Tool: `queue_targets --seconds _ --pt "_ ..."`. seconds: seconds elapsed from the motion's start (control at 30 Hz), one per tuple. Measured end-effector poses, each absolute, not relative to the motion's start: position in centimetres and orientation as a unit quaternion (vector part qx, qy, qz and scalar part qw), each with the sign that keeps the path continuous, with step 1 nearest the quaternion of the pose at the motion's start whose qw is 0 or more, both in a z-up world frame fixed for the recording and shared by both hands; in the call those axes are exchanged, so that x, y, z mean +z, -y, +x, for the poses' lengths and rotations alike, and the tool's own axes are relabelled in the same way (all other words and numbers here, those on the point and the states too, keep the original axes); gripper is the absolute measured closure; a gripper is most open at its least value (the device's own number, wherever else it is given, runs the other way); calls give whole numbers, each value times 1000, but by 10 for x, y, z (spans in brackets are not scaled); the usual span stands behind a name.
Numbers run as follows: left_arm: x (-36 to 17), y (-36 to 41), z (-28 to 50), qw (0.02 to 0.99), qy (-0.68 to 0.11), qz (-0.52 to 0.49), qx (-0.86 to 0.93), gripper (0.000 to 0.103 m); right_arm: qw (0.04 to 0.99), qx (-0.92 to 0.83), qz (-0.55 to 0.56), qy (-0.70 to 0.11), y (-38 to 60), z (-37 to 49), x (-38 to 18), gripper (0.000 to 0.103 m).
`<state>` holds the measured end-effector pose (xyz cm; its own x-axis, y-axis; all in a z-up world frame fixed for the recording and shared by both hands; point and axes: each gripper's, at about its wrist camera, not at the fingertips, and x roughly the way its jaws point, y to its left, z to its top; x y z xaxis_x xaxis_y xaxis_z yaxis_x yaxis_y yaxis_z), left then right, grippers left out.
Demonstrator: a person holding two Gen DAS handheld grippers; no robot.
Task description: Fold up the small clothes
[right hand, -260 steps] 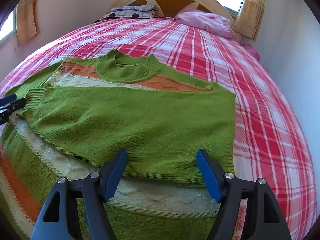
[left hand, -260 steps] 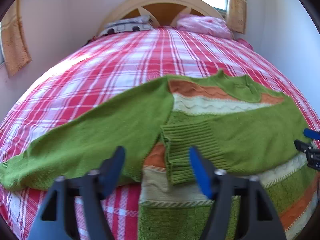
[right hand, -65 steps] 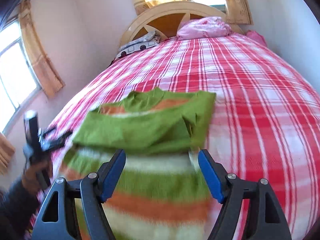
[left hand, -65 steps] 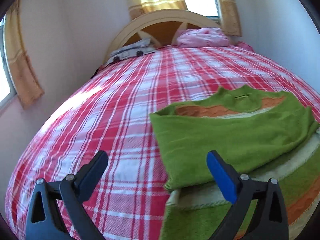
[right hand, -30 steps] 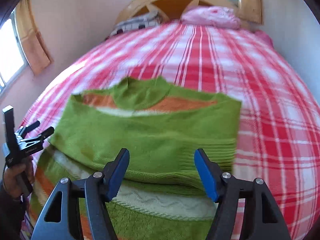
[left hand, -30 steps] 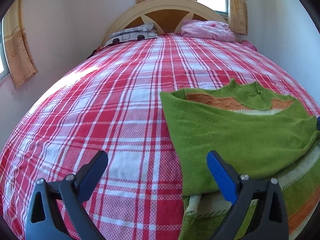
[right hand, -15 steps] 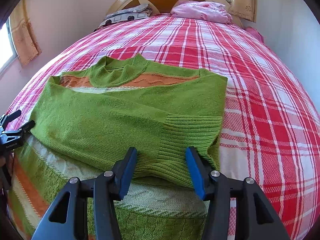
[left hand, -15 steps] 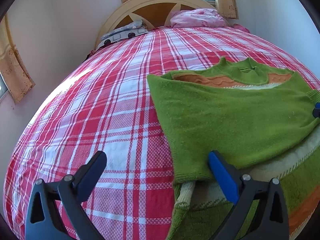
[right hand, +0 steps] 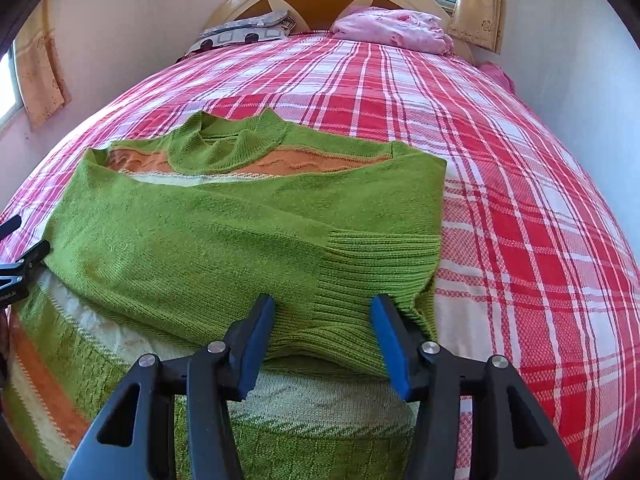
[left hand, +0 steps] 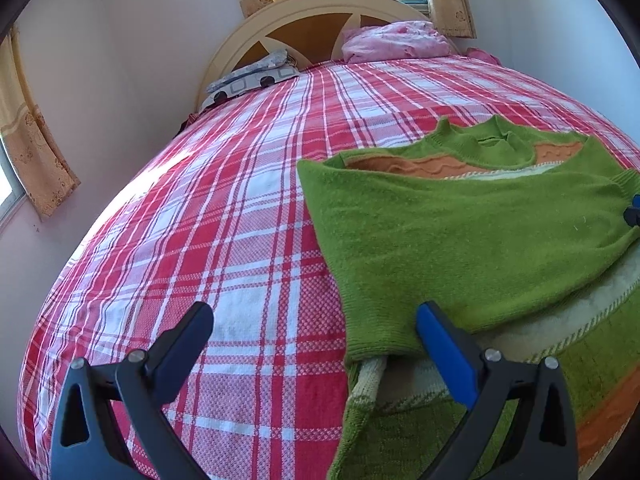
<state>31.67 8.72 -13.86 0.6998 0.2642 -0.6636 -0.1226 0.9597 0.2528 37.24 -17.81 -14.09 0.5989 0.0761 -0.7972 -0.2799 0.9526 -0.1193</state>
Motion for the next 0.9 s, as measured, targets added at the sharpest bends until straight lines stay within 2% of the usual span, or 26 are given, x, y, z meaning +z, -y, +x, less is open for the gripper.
queue_targets --seconds 0.17,0.33,0.9 --pt "-133 -90 306 919 -375 77 95 0 891 94 -117 -430 176 367 -137 50" --pt "-127 -90 289 921 -370 76 91 0 893 100 -111 -424 173 353 -128 45" --pt "-110 -80 236 929 -357 68 76 0 895 125 -99 -417 177 309 -114 43"
